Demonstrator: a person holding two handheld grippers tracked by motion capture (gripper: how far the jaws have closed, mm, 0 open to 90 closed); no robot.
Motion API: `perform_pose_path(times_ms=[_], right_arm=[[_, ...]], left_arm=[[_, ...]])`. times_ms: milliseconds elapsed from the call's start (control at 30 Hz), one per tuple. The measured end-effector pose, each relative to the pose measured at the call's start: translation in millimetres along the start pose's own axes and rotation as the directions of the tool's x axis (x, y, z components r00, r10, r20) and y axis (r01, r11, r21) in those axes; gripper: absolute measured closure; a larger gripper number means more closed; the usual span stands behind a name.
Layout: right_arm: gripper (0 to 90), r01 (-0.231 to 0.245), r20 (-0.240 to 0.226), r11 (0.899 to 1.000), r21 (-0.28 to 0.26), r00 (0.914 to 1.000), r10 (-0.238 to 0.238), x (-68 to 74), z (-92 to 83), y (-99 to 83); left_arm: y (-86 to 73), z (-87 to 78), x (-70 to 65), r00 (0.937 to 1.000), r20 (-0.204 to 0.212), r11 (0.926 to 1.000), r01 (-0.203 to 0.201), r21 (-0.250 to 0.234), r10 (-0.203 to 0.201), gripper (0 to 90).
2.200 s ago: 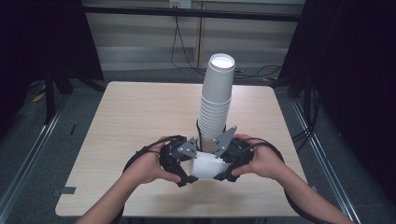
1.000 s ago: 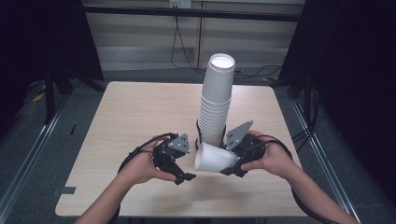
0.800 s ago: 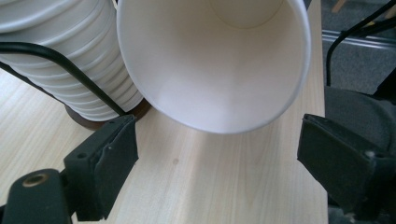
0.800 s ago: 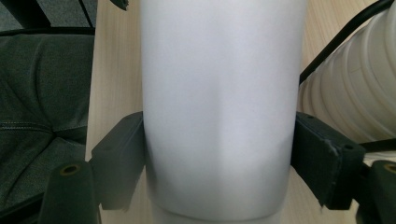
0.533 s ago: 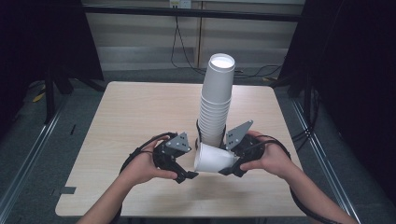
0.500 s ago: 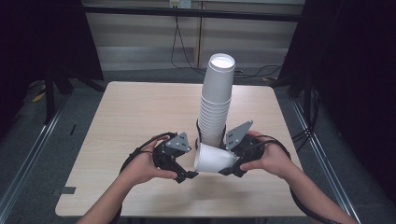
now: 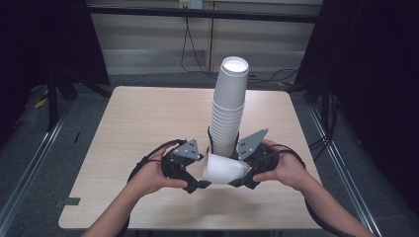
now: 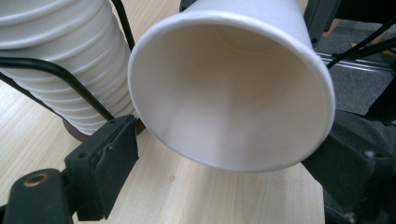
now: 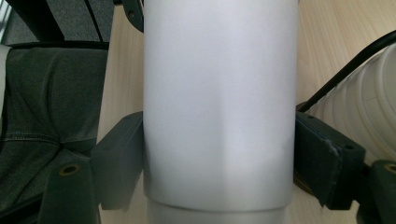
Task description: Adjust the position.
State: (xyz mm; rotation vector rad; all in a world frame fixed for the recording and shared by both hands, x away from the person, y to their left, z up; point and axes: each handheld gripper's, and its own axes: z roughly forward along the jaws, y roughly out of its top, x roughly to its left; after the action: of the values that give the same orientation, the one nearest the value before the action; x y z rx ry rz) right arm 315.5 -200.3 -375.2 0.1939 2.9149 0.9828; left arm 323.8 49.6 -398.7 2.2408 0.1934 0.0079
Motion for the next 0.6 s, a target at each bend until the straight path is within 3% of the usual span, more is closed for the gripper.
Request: perform_pose_path(times_ms=[367, 400, 600], right_arm=[[23.2, -0.038, -0.017, 0.996, -0.082, 0.9992, 0.037, -2.8, -4.7, -8.1], [23.2, -0.037, -0.014, 0.996, -0.084, 0.9993, 0.036, -2.5, -4.8, -8.0], [23.2, -0.021, -0.019, 0.997, -0.068, 0.9996, 0.020, -1.3, -3.5, -6.9]], left_arm=[[1.0, -2.1, -0.6, 0.9999, 0.004, 0.9994, -0.016, -0.030, 0.017, 13.4], [1.4, -1.6, -1.2, 1.0000, 0.007, 0.9993, -0.005, -0.037, 0.005, 13.1], [4.5, -1.1, -0.2, 0.9997, 0.005, 0.9980, -0.025, -0.057, 0.026, 11.8]])
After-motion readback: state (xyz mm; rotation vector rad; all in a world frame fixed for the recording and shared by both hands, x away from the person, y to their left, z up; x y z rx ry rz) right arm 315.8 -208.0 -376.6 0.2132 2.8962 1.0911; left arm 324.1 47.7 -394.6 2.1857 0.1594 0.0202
